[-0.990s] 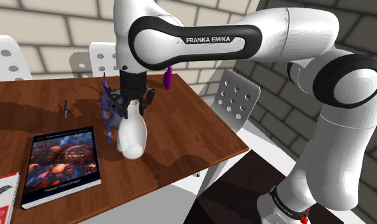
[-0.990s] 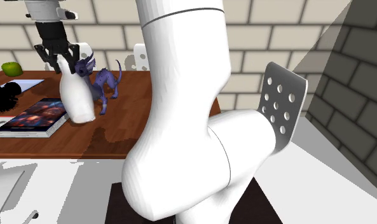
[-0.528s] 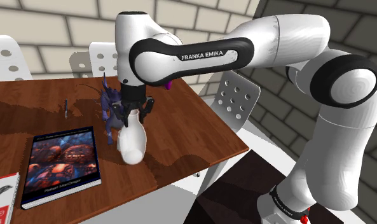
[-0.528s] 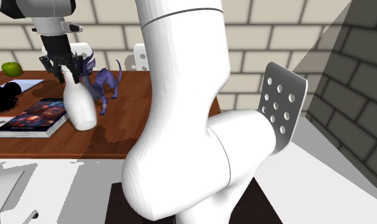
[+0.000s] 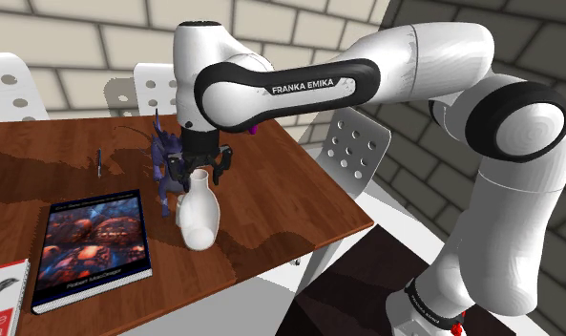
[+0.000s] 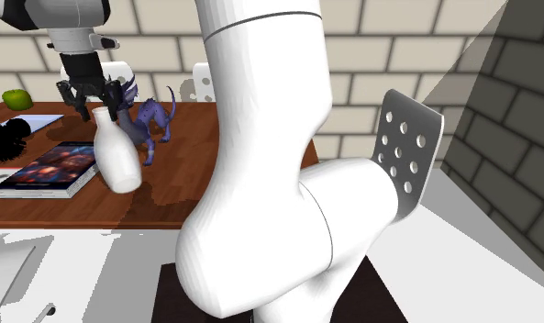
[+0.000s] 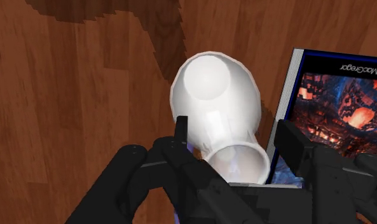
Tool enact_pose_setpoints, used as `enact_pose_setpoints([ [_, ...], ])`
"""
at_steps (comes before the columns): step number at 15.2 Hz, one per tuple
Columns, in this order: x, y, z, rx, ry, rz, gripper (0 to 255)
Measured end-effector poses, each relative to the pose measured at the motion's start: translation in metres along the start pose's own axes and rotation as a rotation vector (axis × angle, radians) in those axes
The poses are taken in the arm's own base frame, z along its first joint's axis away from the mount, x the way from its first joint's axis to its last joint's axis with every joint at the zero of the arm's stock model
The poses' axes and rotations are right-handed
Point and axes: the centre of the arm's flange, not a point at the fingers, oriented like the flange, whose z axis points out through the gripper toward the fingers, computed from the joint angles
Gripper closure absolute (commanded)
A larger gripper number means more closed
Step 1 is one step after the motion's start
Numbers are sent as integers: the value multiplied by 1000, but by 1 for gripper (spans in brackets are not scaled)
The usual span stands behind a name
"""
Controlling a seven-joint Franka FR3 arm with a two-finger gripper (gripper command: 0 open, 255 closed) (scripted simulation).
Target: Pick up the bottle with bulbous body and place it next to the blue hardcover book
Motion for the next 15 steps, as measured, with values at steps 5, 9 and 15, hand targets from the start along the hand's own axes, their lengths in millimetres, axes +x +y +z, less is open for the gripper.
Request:
enact_pose_setpoints([
  [5, 0, 0, 0, 0, 0, 0, 0],
  [9, 1, 2, -39, 1, 1, -1, 0],
  [15, 0, 0, -50, 0, 0, 0, 0],
])
